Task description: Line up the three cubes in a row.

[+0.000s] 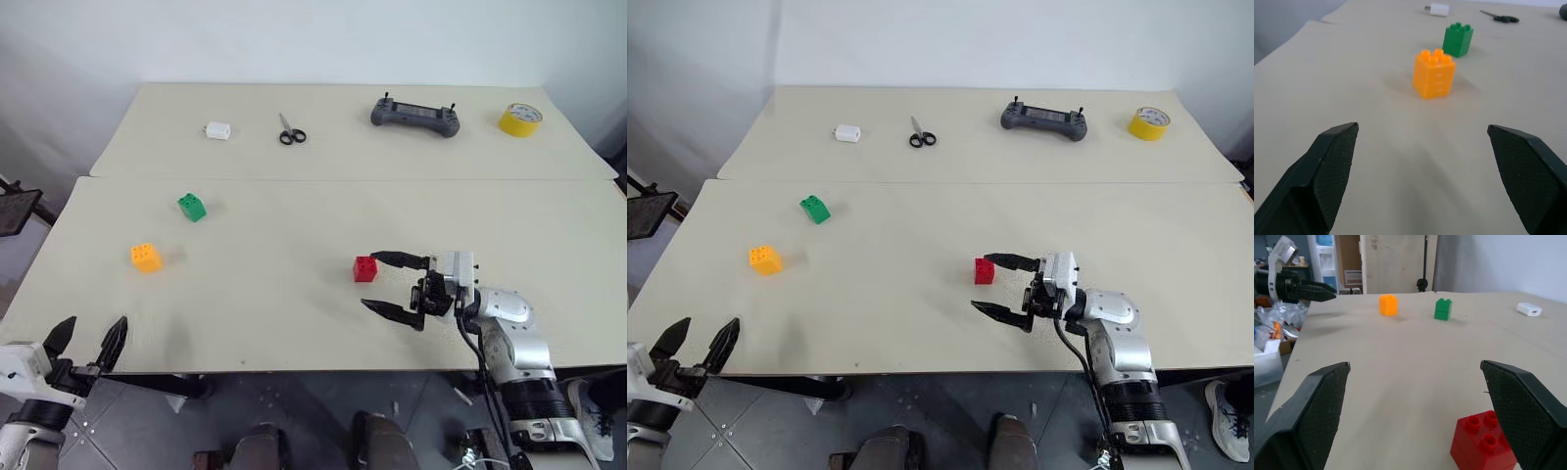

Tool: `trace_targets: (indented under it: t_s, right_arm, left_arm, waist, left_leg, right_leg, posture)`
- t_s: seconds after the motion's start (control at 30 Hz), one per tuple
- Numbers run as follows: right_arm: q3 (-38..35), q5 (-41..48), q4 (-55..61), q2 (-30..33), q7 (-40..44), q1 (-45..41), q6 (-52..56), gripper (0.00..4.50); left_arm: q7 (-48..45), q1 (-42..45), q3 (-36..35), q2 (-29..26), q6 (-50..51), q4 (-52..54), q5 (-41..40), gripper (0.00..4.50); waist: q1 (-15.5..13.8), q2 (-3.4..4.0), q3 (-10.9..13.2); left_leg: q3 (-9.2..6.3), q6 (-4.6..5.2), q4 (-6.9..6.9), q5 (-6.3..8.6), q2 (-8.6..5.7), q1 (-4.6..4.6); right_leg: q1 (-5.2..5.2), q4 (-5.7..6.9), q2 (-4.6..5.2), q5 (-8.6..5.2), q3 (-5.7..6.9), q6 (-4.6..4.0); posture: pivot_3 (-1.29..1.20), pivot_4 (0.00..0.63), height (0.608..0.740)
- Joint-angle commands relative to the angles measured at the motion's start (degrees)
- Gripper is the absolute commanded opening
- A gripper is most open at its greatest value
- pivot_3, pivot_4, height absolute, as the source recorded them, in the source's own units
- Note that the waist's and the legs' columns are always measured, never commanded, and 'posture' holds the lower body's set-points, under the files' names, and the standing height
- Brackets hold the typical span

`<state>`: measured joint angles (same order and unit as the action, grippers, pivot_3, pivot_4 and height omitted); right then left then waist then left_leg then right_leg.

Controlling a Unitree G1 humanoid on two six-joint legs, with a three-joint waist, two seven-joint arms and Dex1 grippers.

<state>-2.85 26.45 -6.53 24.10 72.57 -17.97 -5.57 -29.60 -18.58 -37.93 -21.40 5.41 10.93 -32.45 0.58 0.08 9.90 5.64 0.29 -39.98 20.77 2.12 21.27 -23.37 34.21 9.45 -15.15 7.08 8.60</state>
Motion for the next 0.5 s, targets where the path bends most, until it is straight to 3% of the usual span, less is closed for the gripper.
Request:
trace_targets:
  t_s: [0.03,0.17,0.4,0.5]
  right_arm:
    - [-0.76,1.22,3.5,0.53,-1.16,0.72,-0.2,4.48]
    - [-0.3,1.48,4.65,0.44,-1.63,1.44,0.03,4.48]
    - [0.82,1.13,5.78,-0.27,-2.21,3.09,0.17,4.48]
    - [1.1,1.1,5.42,-0.08,-2.4,2.42,0.33,4.48]
  left_arm:
    - [1.26,3.38,1.71,-2.06,0.98,1.02,0.77,4.5]
    - [6.12,6.13,3.1,-1.86,1.99,1.64,3.55,4.5]
    - [20.42,10.75,6.26,4.98,4.88,9.16,6.86,4.5]
    - [21.77,16.07,9.15,1.03,8.73,9.85,10.19,4.5]
  waist:
    - [-0.11,0.0,0.0]
    - [-0.24,0.0,0.0]
    - [-0.74,-0.03,-0.01]
    - [-0.74,-0.07,-0.03]
  left_leg:
    - [0.01,0.0,0.0,0.0,0.0,0.0]
    - [0.05,0.0,0.01,0.0,0.0,0.0]
    - [0.1,0.0,0.02,0.01,0.01,-0.03]
    - [0.05,0.0,-0.06,0.01,0.0,-0.03]
  right_leg:
    - [0.0,0.0,0.0,0.0,0.0,0.0]
    - [-0.01,0.0,0.0,0.0,0.01,0.0]
    - [0.0,-0.04,-0.01,0.0,-0.03,0.0]
    - [0.02,0.06,-0.01,0.01,-0.01,0.0]
  posture:
    - [0.0,0.15,0.74]
    - [0.0,0.15,0.74]
    - [0.0,0.15,0.74]
    - [0.0,0.15,0.74]
